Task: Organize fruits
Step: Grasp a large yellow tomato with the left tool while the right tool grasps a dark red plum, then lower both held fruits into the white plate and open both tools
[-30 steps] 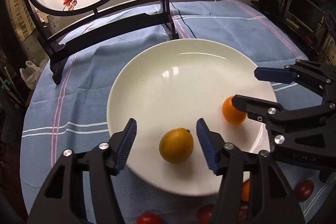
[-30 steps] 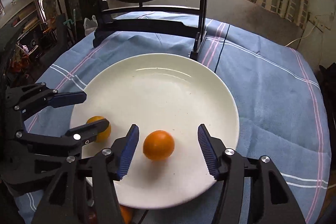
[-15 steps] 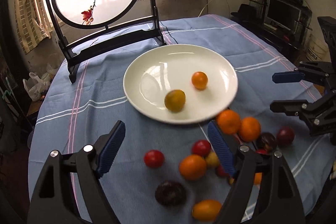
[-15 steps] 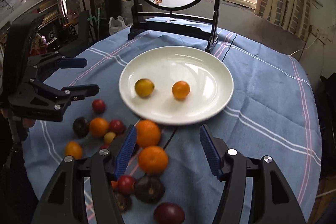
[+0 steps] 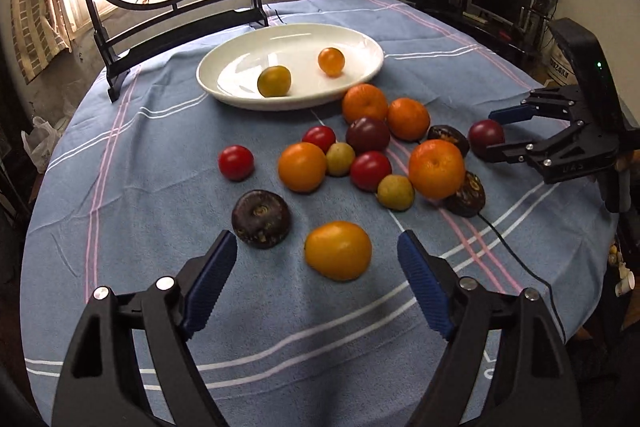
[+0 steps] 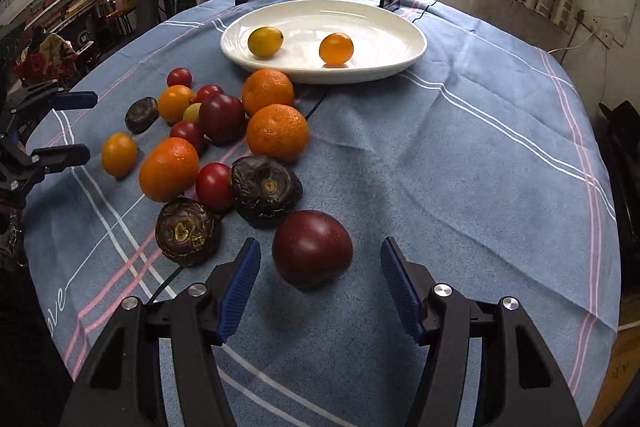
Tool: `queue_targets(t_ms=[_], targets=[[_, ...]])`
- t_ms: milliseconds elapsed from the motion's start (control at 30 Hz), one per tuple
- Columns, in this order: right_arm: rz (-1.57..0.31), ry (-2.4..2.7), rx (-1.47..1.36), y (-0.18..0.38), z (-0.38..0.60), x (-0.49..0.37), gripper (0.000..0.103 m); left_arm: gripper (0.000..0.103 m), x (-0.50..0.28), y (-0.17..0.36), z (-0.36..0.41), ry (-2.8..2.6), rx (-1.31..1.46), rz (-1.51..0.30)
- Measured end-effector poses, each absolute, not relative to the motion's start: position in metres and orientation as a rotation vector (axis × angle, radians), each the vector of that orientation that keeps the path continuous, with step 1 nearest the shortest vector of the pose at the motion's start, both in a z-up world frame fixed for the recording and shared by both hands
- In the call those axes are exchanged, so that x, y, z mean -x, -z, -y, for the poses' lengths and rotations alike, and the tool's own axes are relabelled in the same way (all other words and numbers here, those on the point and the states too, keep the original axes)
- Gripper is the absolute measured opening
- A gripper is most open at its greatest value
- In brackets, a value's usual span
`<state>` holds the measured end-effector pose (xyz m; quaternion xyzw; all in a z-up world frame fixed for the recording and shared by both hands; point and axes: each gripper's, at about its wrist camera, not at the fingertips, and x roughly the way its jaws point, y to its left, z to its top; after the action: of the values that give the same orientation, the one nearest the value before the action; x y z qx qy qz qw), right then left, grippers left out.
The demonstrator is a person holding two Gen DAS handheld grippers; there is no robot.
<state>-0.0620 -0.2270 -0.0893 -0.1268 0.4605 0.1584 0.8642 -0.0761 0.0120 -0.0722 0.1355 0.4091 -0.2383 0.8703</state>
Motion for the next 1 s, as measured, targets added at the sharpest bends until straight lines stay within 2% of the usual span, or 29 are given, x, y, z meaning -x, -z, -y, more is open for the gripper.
queue_targets(t_ms=[67,200,267,433,533,767,1000], targets=[[-0.979,-0.34,0.274,0.091,0.225,0.06,0.041,0.08,0.074,0.079,-0.01,0.499,-0.279,-0.879],[-0.962,-0.329,0.334,0.09,0.221,0.069,0.041,0.08,0.07,0.087,-0.003,0.515,-0.269,-0.899],[-0.957,-0.324,0.318,0.088,0.223,0.073,0.041,0.068,0.069,0.09,0.003,0.526,-0.274,-0.912],[-0.93,-0.322,0.299,0.082,0.228,0.079,0.041,0.055,0.061,0.098,0.011,0.509,-0.285,-0.958],[-0.924,-0.328,0.3,0.081,0.227,0.081,0.041,0.041,0.06,0.096,0.011,0.512,-0.268,-0.953],[-0.88,-0.327,0.292,0.068,0.225,0.087,0.041,0.041,0.067,0.088,0.009,0.537,-0.269,-0.934],[-0.811,-0.35,0.271,0.045,0.215,0.087,0.041,0.041,0.064,0.041,0.004,0.503,-0.244,-0.785]])
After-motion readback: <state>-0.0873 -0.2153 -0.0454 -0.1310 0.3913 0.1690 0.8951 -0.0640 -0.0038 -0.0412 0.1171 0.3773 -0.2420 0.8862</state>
